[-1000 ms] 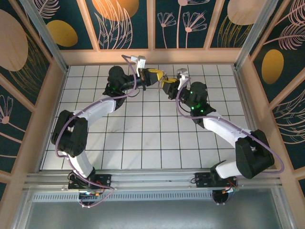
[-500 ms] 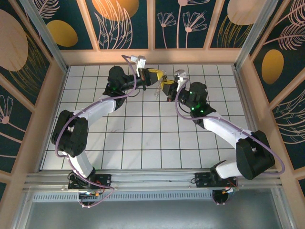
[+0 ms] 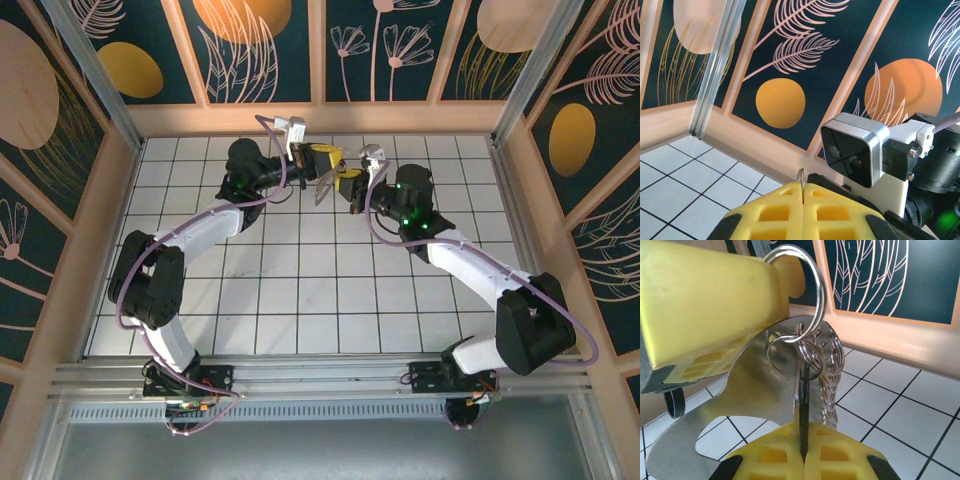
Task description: Put the keys on the keyring
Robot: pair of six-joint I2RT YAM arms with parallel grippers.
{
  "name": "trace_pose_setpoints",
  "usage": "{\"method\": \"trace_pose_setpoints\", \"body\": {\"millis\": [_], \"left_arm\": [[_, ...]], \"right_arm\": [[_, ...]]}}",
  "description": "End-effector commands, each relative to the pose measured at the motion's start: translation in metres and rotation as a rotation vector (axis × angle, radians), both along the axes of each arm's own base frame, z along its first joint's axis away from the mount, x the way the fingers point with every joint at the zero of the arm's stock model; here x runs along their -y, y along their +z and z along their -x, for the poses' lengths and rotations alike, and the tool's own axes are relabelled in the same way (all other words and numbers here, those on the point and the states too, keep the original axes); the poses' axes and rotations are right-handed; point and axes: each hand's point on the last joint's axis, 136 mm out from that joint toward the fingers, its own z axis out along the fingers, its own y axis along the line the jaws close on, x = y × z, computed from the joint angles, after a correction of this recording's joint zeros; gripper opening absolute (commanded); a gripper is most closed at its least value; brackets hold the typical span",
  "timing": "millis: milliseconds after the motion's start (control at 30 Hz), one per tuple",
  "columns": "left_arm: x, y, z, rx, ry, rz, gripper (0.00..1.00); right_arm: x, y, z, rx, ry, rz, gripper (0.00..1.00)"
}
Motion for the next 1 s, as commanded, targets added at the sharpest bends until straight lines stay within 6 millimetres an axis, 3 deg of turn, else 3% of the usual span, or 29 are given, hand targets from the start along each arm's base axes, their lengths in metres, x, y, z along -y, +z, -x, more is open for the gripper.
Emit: {"method": "trace_pose_setpoints", "body": {"millis": [0, 433, 700, 867, 967], "left_arm": [[0.003, 0.020, 0.009, 0.064, -0.019, 0.040, 0.00], [0.005, 0.020, 0.009, 0.068, -0.025, 0.041, 0.00], [0.006, 0.019, 0.008, 0.065, -0.023, 0.041, 0.00], [0.005, 0.019, 0.009, 0.068, -0.024, 0.040, 0.00], [0.006, 0.018, 0.009, 0.067, -0.028, 0.040, 0.00]], "right_arm": [[0.000, 0.012, 0.005, 0.015, 0.037, -0.011, 0.00], [-0.025, 0.013, 0.023, -0.003, 0.231, -0.019, 0.00], [-0.002, 0.010, 0.017, -0.030, 0.172, -0.032, 0.01], [0.029, 0.011, 0.023, -0.032, 0.106, -0.058, 0.31], [0.047, 0.016, 0.031, -0.022, 0.076, -0.085, 0.37]]}}
